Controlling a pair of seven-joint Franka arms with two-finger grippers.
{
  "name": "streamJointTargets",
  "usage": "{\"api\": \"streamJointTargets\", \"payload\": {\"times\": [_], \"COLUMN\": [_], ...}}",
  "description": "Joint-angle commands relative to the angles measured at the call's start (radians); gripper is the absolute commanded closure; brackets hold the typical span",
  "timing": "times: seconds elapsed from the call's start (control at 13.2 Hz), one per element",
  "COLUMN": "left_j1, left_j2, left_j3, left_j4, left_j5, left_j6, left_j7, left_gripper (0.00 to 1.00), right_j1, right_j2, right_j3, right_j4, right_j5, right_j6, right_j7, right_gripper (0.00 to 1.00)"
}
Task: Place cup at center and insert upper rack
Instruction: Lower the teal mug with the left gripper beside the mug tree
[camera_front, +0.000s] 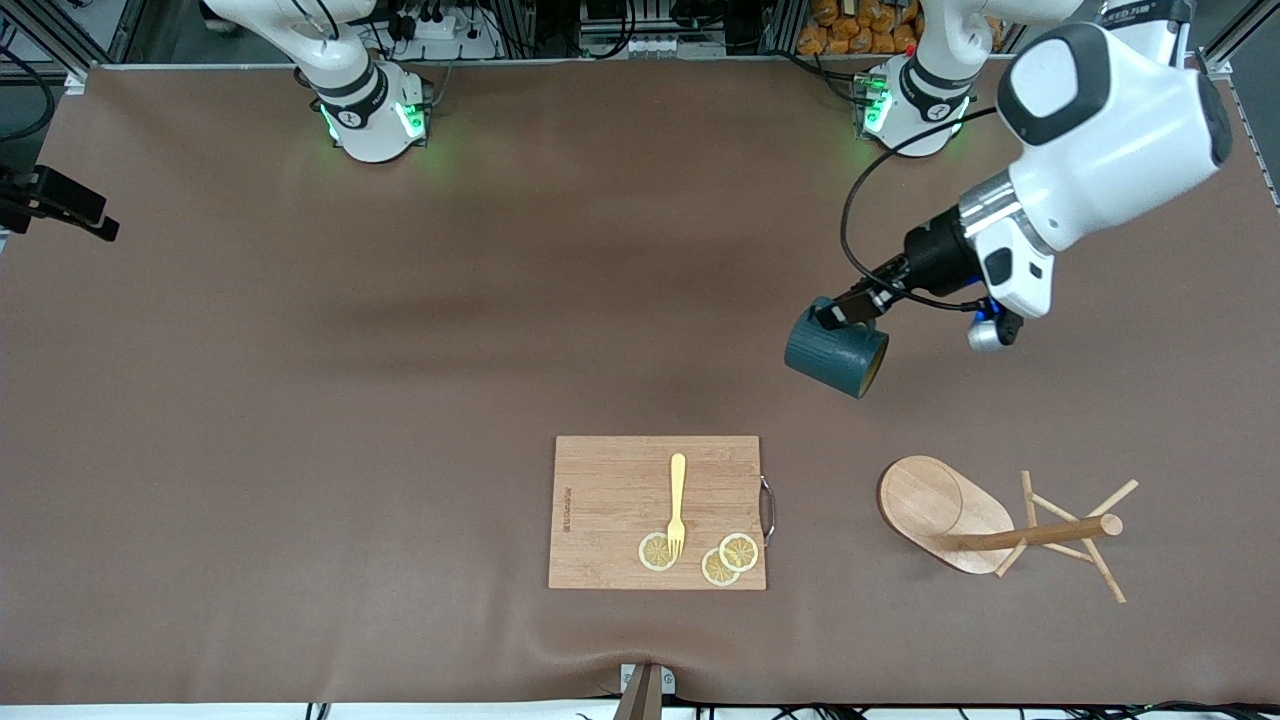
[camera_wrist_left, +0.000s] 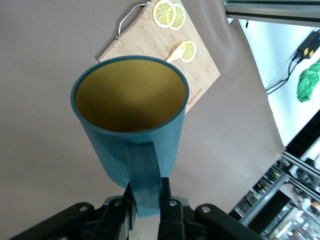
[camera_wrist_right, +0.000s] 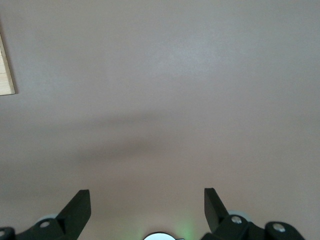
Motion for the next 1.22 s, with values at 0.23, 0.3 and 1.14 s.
{"api": "streamJointTargets", "payload": {"times": [0.23,0.3,1.14], "left_j1": [0.132,0.158,0.351], "left_j2": [0.045,0.053,0.154], "left_j3": [-0.008,-0.008,-0.008], "left_j4": [0.052,0.058,0.115], "left_j5": [-0.195,-0.223,-0.433], "left_j6": [-0.134,-0.160,-0.295], "left_j7": [0.140,0.166,0.338], "left_gripper": [1.00,1.00,1.00], "right_j1": [0.004,0.004,0.007], "right_j2": [0.004,0.004,0.004], "right_j3": [-0.002,-0.002,0.000], "right_j4": [0.011,0.011,0.011], "right_j5": [-0.006,-0.006,-0.006], "right_j6": [-0.005,-0.005,-0.003], "right_j7": [-0.010,-0.010,-0.011], "right_gripper": [0.00,0.00,0.00]}}
